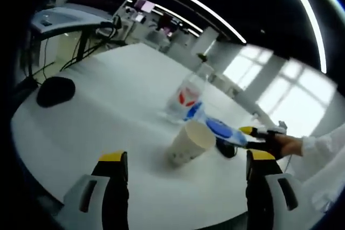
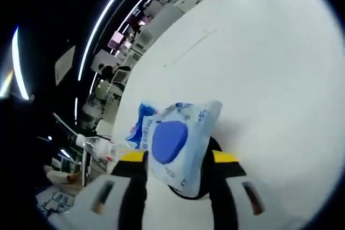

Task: Arrange the tabletop items into an orderly group along one side of the table until the central work area is clear of visible clutter.

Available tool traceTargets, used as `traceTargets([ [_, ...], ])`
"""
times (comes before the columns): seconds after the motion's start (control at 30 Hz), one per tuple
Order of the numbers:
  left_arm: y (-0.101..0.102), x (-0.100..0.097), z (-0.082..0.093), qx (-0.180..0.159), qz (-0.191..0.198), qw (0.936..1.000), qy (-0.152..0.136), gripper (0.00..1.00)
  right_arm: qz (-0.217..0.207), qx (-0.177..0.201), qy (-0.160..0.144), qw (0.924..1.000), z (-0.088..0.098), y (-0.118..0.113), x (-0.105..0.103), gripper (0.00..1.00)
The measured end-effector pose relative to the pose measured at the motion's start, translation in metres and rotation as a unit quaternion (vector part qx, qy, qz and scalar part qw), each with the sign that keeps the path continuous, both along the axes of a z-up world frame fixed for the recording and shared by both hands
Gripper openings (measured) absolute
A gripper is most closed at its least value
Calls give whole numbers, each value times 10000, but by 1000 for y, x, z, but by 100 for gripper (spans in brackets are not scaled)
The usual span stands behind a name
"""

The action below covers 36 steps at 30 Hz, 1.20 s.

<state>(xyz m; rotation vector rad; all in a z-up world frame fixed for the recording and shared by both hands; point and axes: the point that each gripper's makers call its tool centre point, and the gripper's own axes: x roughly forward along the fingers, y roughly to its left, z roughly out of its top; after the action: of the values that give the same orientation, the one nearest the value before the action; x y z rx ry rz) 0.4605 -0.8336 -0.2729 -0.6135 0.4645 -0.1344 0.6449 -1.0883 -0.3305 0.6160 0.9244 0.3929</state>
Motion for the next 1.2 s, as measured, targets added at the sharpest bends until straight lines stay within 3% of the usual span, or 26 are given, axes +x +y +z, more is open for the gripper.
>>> traceTargets([
  [0.13, 2, 2, 2, -41, 20, 10000, -63, 87, -70, 86, -26, 9999, -1, 5, 3, 30],
  [0.2, 4, 2, 3, -37, 40, 10000, -66, 86, 14, -55, -72, 10000, -4, 2, 2, 10],
  [0.23, 5, 2, 3, -29, 51, 10000, -70, 86, -43, -49, -62, 10000, -5, 1, 2, 8],
  [0.4, 11, 1, 10, -24, 151, 9998, -149, 85, -394, 626, 108, 9972, -3, -1, 1, 0],
  [0.47, 10, 2, 16, -6, 158, 9997, -176, 84, -681, 1209, 296, 9899, 3, 0, -1, 0],
  [0.6, 5, 14, 41, -7, 107, 9990, -441, 81, -834, 1611, 263, 9831, 7, -7, -4, 0],
  [0.7, -8, 33, 58, -160, -92, 9986, -502, 76, -1356, 2293, 414, 9630, 12, -15, -4, 0],
  [0.73, -14, 39, 62, -194, -173, 9985, -491, 74, -1410, 2391, 420, 9598, 13, -16, -5, 0],
  [0.83, -34, 63, 69, -327, -471, 9979, -311, 65, -1429, 2412, 402, 9591, 13, -18, -10, 0],
  [0.87, -47, 72, 72, -317, -640, 9974, -124, 63, -1381, 2452, 399, 9588, 14, -17, -12, 0],
  [0.9, -54, 84, 77, -272, -701, 9970, -200, 62, -1334, 2465, 397, 9591, 14, -17, -11, 0],
  [1.0, -72, 118, 81, -232, -749, 9969, 15, 65, -1293, 2485, 392, 9592, 15, -14, -15, 0],
  [1.1, -91, 143, 60, -30, -1024, 9929, 606, 71, -1349, 2575, 411, 9559, 14, -14, -15, 0],
  [1.13, -96, 155, 52, 87, -1096, 9918, 659, 71, -1362, 2610, 418, 9548, 13, -14, -14, 0],
  [1.2, -103, 162, 31, 195, -1184, 9864, 1119, 68, -1360, 2675, 423, 9530, 15, -13, -14, 0],
])
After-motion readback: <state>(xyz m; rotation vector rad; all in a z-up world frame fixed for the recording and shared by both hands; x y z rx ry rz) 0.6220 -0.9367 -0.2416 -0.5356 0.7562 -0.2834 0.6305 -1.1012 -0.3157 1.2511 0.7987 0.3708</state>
